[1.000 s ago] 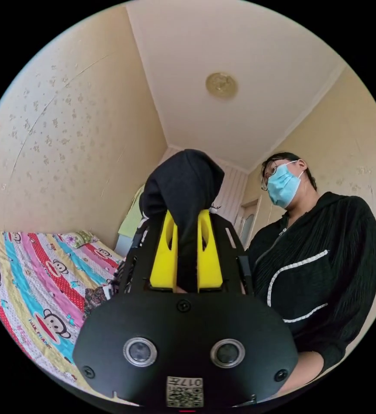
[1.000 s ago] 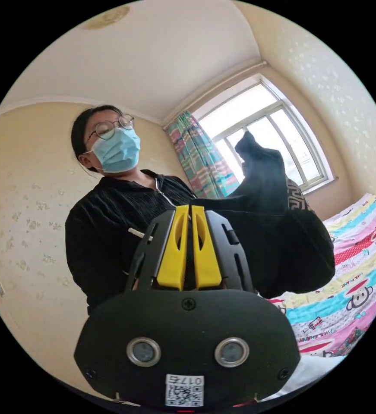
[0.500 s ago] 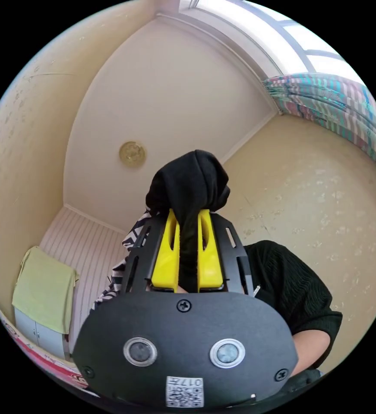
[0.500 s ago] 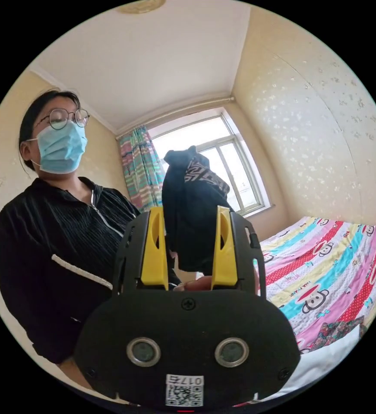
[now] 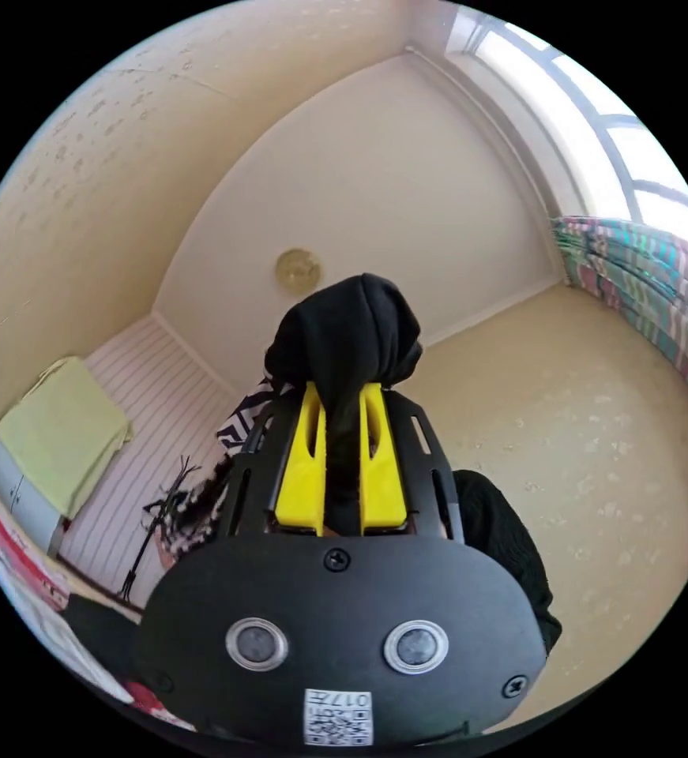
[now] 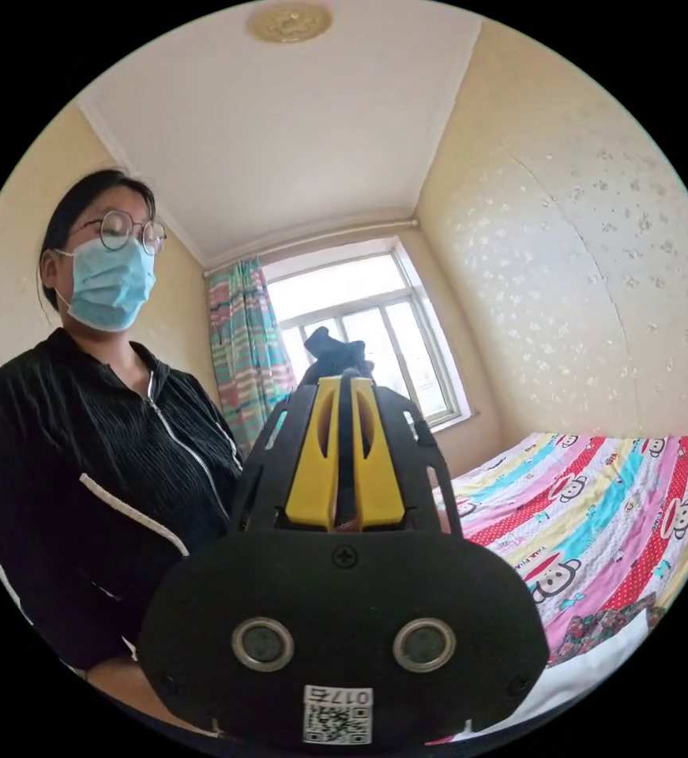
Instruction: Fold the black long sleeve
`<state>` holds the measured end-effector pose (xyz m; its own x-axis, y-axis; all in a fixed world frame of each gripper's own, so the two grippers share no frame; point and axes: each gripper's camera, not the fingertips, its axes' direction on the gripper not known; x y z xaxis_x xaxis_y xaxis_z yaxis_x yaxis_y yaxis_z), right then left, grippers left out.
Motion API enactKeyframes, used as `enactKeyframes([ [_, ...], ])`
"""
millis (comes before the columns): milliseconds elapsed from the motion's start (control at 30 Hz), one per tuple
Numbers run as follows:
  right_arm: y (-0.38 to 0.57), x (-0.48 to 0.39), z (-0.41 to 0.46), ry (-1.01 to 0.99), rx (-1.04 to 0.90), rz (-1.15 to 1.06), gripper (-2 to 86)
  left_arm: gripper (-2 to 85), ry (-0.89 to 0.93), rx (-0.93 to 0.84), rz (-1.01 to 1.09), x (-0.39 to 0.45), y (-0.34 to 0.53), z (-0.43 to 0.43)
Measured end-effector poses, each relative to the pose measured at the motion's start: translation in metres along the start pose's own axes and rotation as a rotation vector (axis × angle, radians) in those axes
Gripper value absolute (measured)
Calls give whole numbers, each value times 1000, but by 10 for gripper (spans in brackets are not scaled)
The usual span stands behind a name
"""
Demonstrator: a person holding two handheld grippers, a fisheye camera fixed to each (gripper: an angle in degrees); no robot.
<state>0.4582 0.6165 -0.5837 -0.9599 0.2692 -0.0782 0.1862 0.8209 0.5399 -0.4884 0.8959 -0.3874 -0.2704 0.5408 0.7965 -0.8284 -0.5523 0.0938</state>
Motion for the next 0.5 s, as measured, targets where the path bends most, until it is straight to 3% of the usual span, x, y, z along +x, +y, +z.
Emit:
enactKeyframes([
  [133,-25,1,-29,77,140,-43,22,75,-292,-196,-137,-10,32,2],
  [233,-45,-5,-31,155,105,-109,19,81,-418,-293,-254,-33,59,4],
  [500,-78,-6,-24,99,123,-155,14,88,-507,-415,-283,-76,94,17],
])
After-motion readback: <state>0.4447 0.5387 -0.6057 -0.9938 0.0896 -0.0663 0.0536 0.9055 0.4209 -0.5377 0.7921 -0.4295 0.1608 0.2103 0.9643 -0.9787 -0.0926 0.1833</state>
